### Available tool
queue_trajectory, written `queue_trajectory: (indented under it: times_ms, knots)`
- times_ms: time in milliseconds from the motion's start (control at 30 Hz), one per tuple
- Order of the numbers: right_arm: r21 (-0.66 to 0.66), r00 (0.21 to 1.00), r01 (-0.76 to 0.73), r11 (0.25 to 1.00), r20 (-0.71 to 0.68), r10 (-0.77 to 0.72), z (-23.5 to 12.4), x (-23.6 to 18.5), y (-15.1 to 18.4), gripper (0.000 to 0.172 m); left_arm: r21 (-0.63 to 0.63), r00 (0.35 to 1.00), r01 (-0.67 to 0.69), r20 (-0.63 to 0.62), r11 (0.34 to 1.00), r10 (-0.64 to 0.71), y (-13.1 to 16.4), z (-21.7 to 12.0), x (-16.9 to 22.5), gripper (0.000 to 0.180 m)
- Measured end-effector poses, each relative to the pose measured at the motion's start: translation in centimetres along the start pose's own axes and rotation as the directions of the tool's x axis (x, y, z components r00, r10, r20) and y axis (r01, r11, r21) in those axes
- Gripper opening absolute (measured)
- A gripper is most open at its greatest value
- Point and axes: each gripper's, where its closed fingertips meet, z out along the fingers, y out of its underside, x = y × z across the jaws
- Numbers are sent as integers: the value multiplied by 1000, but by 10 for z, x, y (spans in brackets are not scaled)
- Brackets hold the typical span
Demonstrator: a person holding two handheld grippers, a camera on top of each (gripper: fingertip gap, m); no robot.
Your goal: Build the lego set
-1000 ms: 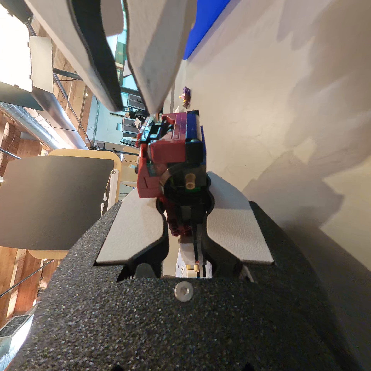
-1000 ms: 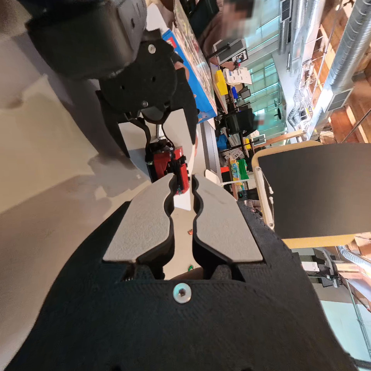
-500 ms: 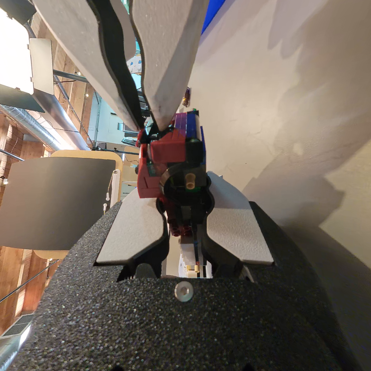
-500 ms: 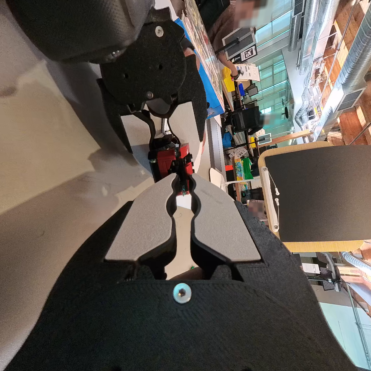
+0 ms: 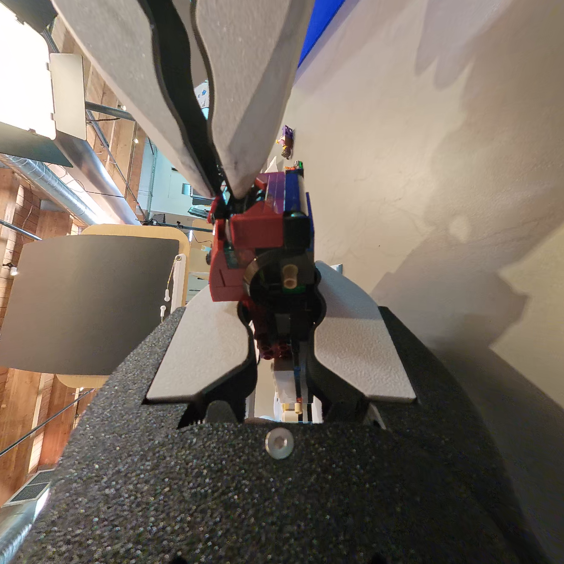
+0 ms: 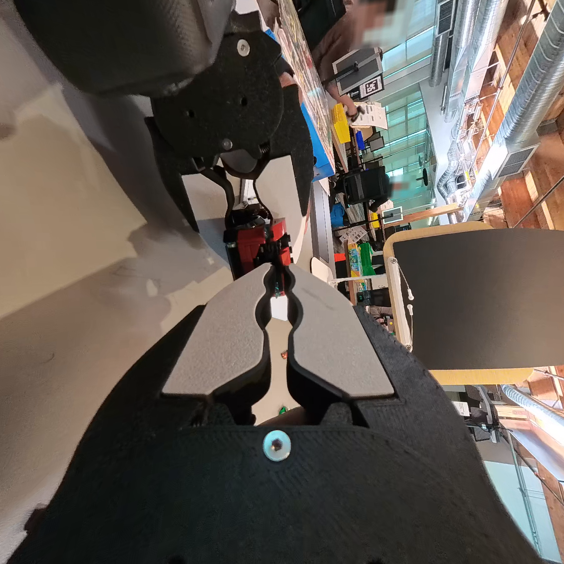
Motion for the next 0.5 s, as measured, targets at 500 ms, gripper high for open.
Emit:
queue_trajectory:
  times_ms: [500]
  knots:
    - [-12, 998, -59, 998, -24, 58, -7, 4, 5, 15, -7, 1000, 6, 3, 1000, -6, 5, 5, -3, 35]
